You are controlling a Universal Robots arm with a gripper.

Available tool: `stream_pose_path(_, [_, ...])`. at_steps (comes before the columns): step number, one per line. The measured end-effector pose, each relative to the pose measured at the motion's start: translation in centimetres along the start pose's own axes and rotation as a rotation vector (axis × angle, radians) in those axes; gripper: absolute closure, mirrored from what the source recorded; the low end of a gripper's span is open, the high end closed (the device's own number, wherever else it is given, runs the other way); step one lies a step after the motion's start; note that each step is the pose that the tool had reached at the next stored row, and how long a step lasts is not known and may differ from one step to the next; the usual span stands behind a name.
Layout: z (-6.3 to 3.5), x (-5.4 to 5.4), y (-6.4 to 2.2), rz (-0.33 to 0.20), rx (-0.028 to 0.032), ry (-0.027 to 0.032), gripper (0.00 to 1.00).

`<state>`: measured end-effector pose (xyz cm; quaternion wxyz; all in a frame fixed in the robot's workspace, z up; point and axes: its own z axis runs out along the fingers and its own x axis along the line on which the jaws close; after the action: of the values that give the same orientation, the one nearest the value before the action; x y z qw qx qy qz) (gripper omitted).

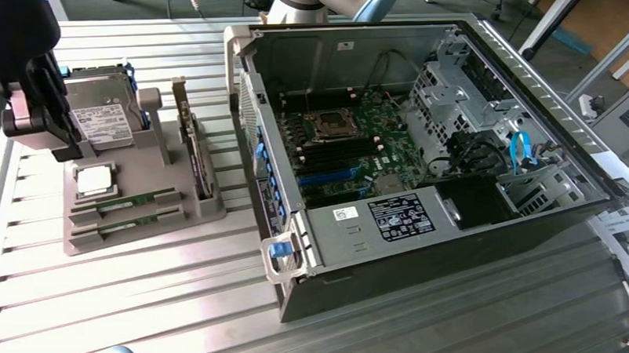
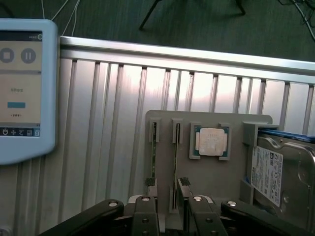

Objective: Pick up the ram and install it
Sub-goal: 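Pick up the ram and move it above insertion slot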

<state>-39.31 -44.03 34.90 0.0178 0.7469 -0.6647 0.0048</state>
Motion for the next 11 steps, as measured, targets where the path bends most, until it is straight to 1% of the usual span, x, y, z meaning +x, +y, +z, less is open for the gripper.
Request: stream_pose_path(11, [0.28, -0.01, -0.01, -0.013, 0.0004, 0.0006, 0.7])
